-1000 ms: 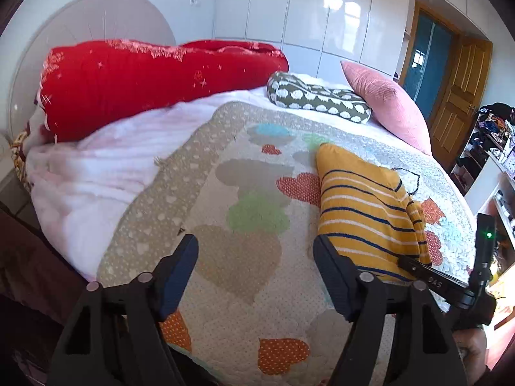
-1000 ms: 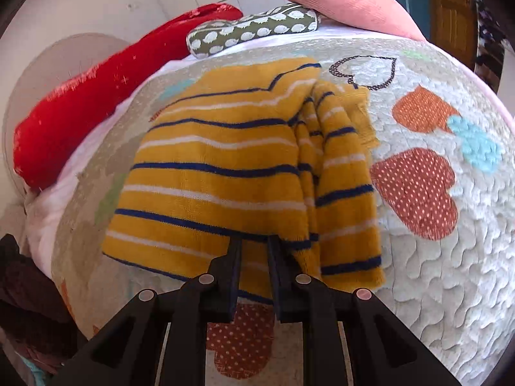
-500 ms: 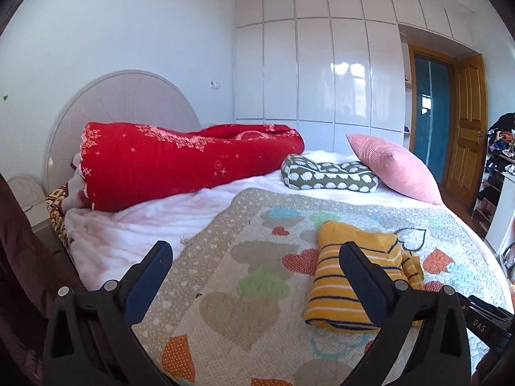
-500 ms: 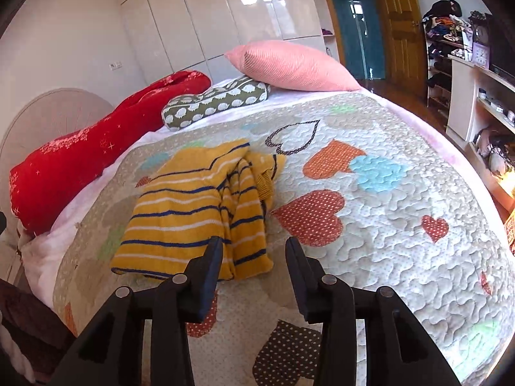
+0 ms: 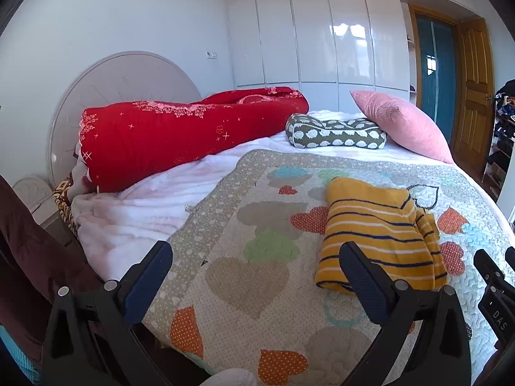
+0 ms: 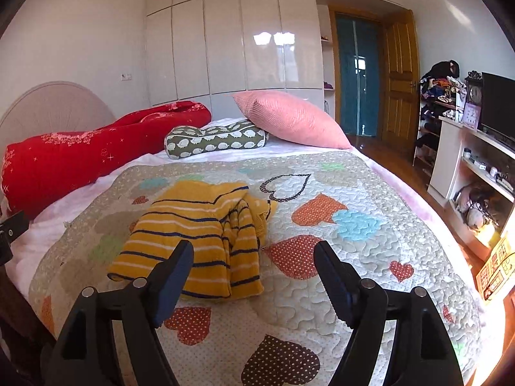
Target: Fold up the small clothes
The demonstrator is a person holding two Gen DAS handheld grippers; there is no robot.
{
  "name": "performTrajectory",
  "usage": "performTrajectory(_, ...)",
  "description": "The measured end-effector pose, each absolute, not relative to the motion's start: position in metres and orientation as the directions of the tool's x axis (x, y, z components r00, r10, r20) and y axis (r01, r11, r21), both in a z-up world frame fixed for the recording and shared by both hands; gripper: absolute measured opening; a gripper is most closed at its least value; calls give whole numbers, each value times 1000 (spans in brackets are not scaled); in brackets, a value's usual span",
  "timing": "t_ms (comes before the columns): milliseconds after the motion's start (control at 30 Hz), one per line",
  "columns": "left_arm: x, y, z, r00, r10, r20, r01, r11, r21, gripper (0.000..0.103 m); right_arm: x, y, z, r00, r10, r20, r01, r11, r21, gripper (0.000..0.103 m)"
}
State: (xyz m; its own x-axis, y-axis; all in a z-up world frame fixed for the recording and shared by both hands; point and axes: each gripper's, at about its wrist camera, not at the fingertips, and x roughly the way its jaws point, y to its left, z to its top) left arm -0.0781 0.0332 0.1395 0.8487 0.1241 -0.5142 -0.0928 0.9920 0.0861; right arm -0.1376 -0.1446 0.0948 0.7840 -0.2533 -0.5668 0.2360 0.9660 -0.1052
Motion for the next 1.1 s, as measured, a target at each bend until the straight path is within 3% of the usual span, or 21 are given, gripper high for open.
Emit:
performTrajectory(367,-61,23,106,756,31,-654,10,998,59,103,-130,-149,77,731,-270,-626,253,960,-118,80)
performTrajectory(1100,-56,18,93,709,-26,-704,43,999,6,103,-125,-157,67,675,-309,-670,292,946,-143,82)
